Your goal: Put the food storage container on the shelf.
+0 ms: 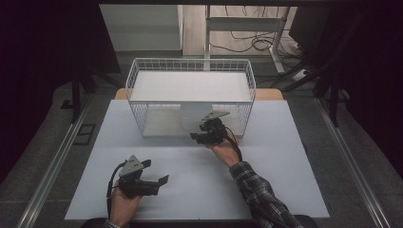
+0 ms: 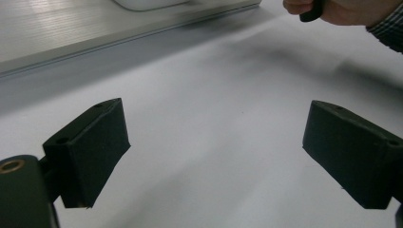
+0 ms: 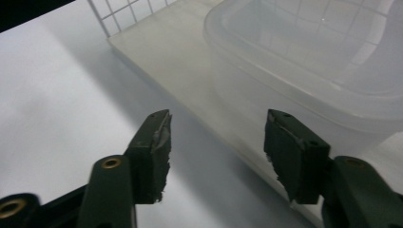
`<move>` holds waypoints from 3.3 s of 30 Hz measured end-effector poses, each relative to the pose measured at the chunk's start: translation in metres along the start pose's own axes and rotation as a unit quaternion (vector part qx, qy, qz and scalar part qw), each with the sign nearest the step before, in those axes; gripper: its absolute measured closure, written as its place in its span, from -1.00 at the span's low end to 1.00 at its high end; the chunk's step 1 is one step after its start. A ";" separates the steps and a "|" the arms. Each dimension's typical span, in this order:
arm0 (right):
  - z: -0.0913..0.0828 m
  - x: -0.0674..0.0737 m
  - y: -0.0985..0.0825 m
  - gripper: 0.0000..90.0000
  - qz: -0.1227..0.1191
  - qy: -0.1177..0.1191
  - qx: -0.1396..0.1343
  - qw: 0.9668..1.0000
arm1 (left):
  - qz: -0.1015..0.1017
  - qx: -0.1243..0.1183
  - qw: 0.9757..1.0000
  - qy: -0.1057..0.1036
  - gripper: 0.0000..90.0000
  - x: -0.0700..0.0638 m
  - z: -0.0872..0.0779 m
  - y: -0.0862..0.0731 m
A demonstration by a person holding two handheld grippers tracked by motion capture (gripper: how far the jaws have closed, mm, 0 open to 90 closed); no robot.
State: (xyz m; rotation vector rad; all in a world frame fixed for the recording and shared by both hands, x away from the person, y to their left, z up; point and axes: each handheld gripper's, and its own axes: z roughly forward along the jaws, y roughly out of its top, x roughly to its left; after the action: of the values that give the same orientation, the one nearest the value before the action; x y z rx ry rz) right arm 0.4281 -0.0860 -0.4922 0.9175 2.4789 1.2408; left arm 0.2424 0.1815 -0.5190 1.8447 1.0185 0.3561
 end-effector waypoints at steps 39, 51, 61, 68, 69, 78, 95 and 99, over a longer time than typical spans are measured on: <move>-0.064 0.022 -0.031 -0.87 -0.026 0.023 -0.019 0.999 | 0.021 -0.014 1.000 0.005 -0.89 -0.001 0.002 -0.001; -0.080 0.022 -0.048 -0.89 -0.028 0.020 -0.018 0.999 | 0.019 -0.007 1.000 0.000 -0.89 -0.001 0.003 -0.002; -0.101 0.023 -0.064 -0.94 -0.020 0.019 -0.023 0.999 | 0.009 -0.002 1.000 -0.001 -0.88 0.001 -0.001 -0.003; -0.118 0.021 -0.077 -0.95 -0.011 0.012 -0.022 1.000 | 0.009 -0.004 1.000 0.010 -0.88 0.002 -0.010 -0.005; -0.120 0.021 -0.079 -0.95 -0.010 0.011 -0.023 1.000 | 0.010 -0.003 1.000 0.013 -0.88 0.002 -0.012 -0.005; -0.146 0.016 -0.097 -0.95 0.005 -0.011 -0.032 0.999 | 0.009 -0.003 0.999 0.031 -0.89 0.004 -0.026 -0.010; -0.183 0.012 -0.126 -0.99 0.027 -0.053 -0.038 0.998 | -0.009 -0.010 0.998 0.054 -0.90 0.011 -0.053 -0.025; -0.192 0.012 -0.134 -1.00 0.033 -0.066 -0.037 0.997 | -0.012 -0.011 0.998 0.062 -0.90 0.013 -0.060 -0.028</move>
State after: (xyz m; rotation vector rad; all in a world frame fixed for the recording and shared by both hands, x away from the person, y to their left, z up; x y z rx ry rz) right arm 0.2747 -0.2622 -0.4770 1.0333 2.3034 1.2409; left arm 0.1987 0.2330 -0.5156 1.8076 1.1155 0.4696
